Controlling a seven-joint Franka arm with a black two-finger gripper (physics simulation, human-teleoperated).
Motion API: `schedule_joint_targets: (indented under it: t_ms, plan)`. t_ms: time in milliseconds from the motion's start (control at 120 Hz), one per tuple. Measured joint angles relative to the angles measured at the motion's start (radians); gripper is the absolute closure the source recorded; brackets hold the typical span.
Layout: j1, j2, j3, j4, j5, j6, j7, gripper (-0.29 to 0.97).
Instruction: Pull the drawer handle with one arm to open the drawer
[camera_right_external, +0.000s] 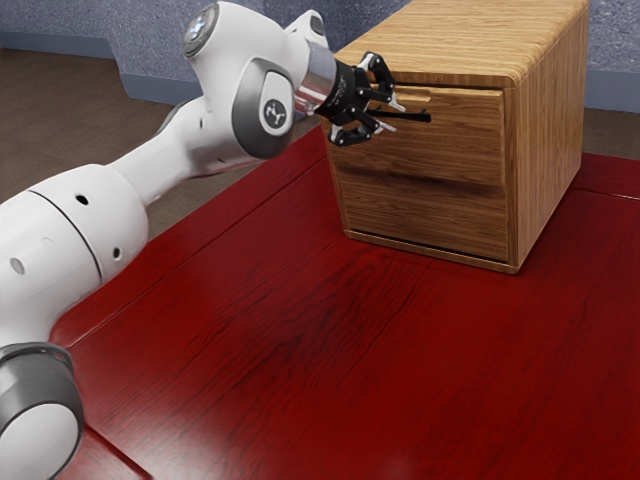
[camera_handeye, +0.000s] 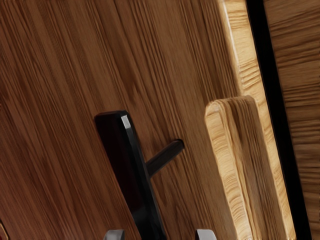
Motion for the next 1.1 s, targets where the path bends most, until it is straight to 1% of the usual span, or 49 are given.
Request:
schedule_joint_targets:
  t_ms: [300,567,1100]
  plan:
    - [0.000,-0.004,-0.002,-0.008,-0.016,-0.002,0.007,0.58]
    - [0.000,-0.035,0.008,-0.042,-0.047,-0.002,0.013,0.58]
    - [0.000,-0.071,0.008,-0.108,-0.059,-0.003,0.022,0.58]
